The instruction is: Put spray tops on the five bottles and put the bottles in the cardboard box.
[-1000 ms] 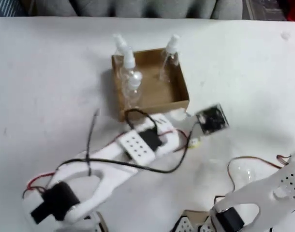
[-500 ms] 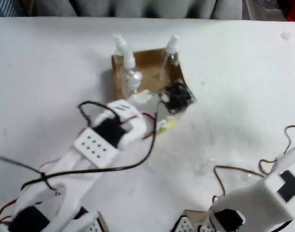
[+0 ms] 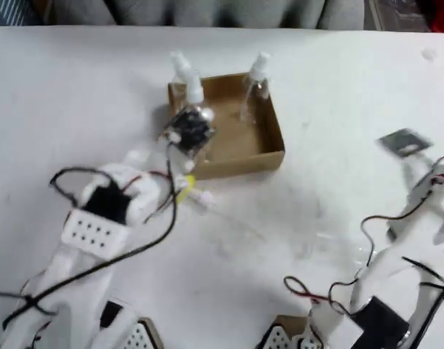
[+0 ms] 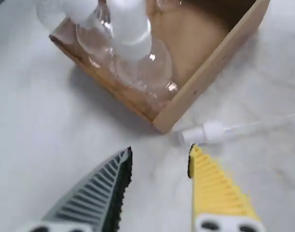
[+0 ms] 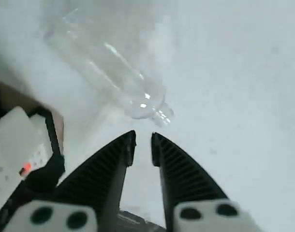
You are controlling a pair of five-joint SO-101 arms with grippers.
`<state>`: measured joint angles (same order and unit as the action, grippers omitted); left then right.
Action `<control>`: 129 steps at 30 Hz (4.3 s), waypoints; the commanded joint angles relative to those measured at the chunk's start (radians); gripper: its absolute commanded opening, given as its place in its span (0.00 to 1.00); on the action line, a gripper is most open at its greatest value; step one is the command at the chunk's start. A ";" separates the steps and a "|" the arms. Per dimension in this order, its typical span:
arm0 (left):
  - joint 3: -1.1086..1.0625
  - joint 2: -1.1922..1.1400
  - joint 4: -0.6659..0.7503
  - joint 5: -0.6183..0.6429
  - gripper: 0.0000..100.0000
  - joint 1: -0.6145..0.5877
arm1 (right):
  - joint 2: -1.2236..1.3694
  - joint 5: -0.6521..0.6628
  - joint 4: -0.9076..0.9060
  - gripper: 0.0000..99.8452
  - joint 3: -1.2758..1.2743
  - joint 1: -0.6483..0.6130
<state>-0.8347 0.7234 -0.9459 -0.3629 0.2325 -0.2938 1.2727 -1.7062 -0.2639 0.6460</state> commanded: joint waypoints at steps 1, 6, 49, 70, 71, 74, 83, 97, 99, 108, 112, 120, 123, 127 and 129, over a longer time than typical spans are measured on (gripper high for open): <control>-0.143 0.171 0.012 0.009 0.17 -0.061 | -0.061 0.292 -0.016 0.16 -0.100 -0.035; -0.388 0.335 0.166 0.008 0.18 -0.091 | -0.050 0.482 0.059 0.27 -0.181 -0.030; -0.729 0.759 0.218 -0.058 0.18 -0.088 | -0.044 0.927 0.328 0.02 -0.345 -0.473; -0.793 0.759 0.311 -0.110 0.18 -0.077 | 0.171 0.302 0.255 0.32 -0.020 -0.630; -0.793 0.759 0.311 -0.110 0.18 -0.079 | 0.171 0.242 0.231 0.32 0.017 -0.630; -0.793 0.759 0.311 -0.110 0.18 -0.079 | 0.171 0.043 0.139 0.30 0.110 -0.628; -0.795 0.759 0.311 -0.110 0.18 -0.079 | 0.171 -0.545 -0.015 0.03 0.164 -0.555; -0.806 0.759 0.316 -0.112 0.18 -0.079 | 0.171 -0.687 0.116 0.02 -0.150 -0.249; -0.806 0.759 0.316 -0.112 0.18 -0.079 | 0.171 -0.692 0.176 0.02 -0.209 -0.219; -0.806 0.759 0.316 -0.112 0.18 -0.079 | 0.182 -0.967 0.453 0.02 -0.333 -0.234; -0.807 0.759 0.316 -0.112 0.18 -0.079 | 0.182 -1.086 0.513 0.02 -0.328 -0.306; -0.807 0.759 0.316 -0.112 0.18 -0.079 | 0.182 -1.286 0.639 0.02 -0.288 -0.435; -0.807 0.759 0.316 -0.112 0.18 -0.079 | 0.182 -1.332 0.633 0.02 -0.255 -0.453; -0.807 0.759 0.316 -0.112 0.18 -0.079 | 0.182 -1.447 0.530 0.05 -0.187 -0.469; -0.807 0.759 0.316 -0.112 0.18 -0.079 | 0.182 -1.514 0.447 0.11 -0.140 -0.478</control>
<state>-1.6479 1.4599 -0.6636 -0.4657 0.1527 -0.1082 -0.1297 -1.1354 -0.5201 0.1903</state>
